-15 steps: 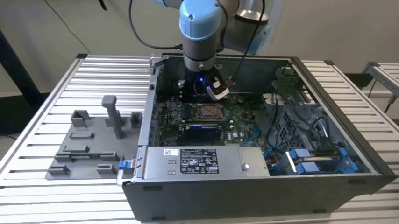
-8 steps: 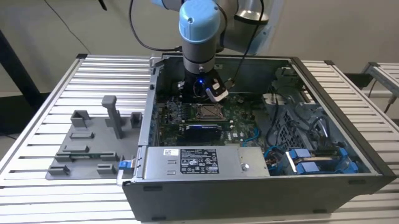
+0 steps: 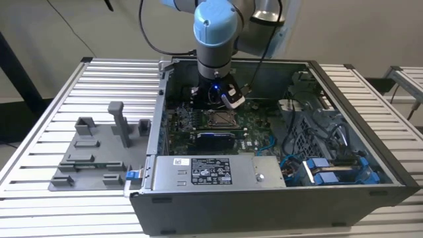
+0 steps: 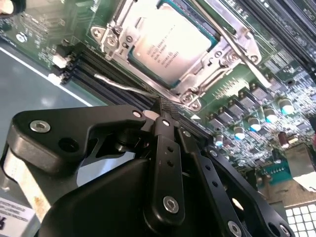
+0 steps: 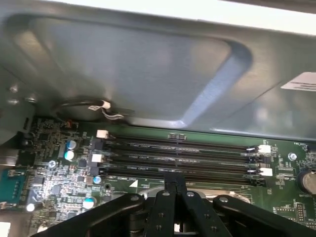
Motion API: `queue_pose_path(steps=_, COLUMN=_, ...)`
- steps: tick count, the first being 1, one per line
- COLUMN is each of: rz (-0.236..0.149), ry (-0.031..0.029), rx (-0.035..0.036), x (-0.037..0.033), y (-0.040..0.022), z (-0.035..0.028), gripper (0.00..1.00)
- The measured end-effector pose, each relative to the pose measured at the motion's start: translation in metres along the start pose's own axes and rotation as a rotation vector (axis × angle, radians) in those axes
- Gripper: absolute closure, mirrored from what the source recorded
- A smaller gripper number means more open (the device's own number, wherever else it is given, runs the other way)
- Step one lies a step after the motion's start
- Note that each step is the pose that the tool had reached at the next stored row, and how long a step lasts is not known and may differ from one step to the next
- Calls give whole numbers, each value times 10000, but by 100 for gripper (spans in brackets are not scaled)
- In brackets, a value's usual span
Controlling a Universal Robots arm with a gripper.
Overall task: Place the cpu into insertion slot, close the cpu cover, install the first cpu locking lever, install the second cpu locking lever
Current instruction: 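Install the first cpu locking lever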
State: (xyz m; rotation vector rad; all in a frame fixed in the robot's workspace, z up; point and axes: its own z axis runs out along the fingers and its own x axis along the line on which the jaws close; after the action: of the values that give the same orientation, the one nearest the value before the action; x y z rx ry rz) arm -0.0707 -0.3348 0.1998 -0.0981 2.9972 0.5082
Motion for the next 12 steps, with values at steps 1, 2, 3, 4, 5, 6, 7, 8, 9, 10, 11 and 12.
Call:
queue_pose_path(steps=1, rz=0, ry=0, rx=0, x=-14, y=-1, z=2, gripper=89)
queue_pose_path(steps=2, rz=0, ry=0, rx=1, x=-29, y=-3, z=4, gripper=89)
queue_pose_path(steps=3, rz=0, ry=1, rx=1, x=-44, y=-4, z=6, gripper=89)
queue_pose_path(steps=4, rz=-1, ry=0, rx=0, x=-58, y=-6, z=8, gripper=89)
queue_pose_path(steps=5, rz=-1, ry=0, rx=0, x=-73, y=-7, z=11, gripper=89)
queue_pose_path(steps=6, rz=-1, ry=0, rx=-1, x=-87, y=-9, z=13, gripper=89)
queue_pose_path(steps=7, rz=-1, ry=0, rx=0, x=-100, y=-10, z=15, gripper=89)
queue_pose_path(steps=8, rz=0, ry=0, rx=0, x=-114, y=-12, z=17, gripper=89)
queue_pose_path(steps=9, rz=0, ry=0, rx=0, x=-126, y=-13, z=19, gripper=89)
queue_pose_path(steps=10, rz=0, ry=0, rx=0, x=-140, y=-14, z=21, gripper=89)
queue_pose_path(steps=11, rz=0, ry=0, rx=0, x=-154, y=-16, z=23, gripper=89)
queue_pose_path(steps=12, rz=0, ry=0, rx=0, x=-167, y=-17, z=25, gripper=89)
